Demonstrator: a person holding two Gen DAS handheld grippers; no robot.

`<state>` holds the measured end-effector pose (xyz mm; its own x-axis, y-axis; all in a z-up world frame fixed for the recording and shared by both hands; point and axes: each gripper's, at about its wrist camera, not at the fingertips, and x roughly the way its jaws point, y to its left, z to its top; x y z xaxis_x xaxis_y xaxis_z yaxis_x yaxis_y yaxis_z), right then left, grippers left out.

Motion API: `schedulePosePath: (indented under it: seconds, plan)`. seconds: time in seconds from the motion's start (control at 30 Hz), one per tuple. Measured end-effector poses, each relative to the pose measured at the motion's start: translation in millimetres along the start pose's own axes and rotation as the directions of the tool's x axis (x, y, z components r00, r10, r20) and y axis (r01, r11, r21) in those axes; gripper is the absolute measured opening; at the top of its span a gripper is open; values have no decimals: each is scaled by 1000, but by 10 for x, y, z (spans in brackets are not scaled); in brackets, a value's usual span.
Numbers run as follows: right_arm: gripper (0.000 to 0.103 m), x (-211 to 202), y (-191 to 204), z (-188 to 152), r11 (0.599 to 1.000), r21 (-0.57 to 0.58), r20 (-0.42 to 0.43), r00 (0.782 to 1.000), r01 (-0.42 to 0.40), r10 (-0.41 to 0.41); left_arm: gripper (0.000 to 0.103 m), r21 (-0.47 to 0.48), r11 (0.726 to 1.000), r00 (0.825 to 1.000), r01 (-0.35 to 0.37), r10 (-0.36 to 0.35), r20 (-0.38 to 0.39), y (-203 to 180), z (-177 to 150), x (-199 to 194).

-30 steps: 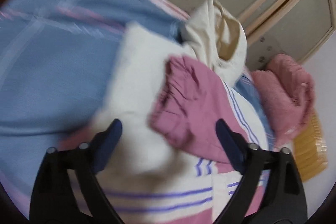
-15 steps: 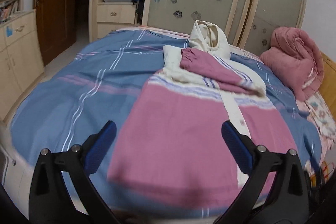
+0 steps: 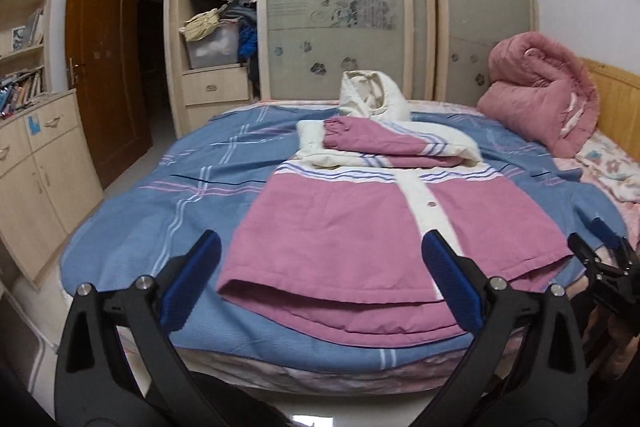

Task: Fold large clothes

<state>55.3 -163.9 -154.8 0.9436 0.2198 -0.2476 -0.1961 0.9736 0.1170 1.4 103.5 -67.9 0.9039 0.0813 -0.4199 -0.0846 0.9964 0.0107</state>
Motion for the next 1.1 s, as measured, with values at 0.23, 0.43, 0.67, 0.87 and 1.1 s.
schedulePosePath:
  seconds: [0.23,0.43,0.67,0.87,1.1]
  plan:
    - [102,-22,-18,1,1000,-1,0,1000,17,-17,101,-4,1000,1000,21,-21,-16,-29,-43,76]
    - [102,-19,-16,-6,1000,-3,0,1000,21,-21,101,3,1000,1000,20,-20,-23,-28,-9,107]
    - [102,-9,-7,-12,1000,-5,0,1000,18,-18,101,8,1000,999,21,-21,-42,-50,-22,160]
    - [102,-11,4,-17,1000,-4,-3,1000,17,-17,101,9,1000,998,17,-17,-58,-60,-29,222]
    - [102,38,28,-26,1000,-4,-16,1000,19,-19,101,14,1000,997,21,-20,-77,-67,-37,353]
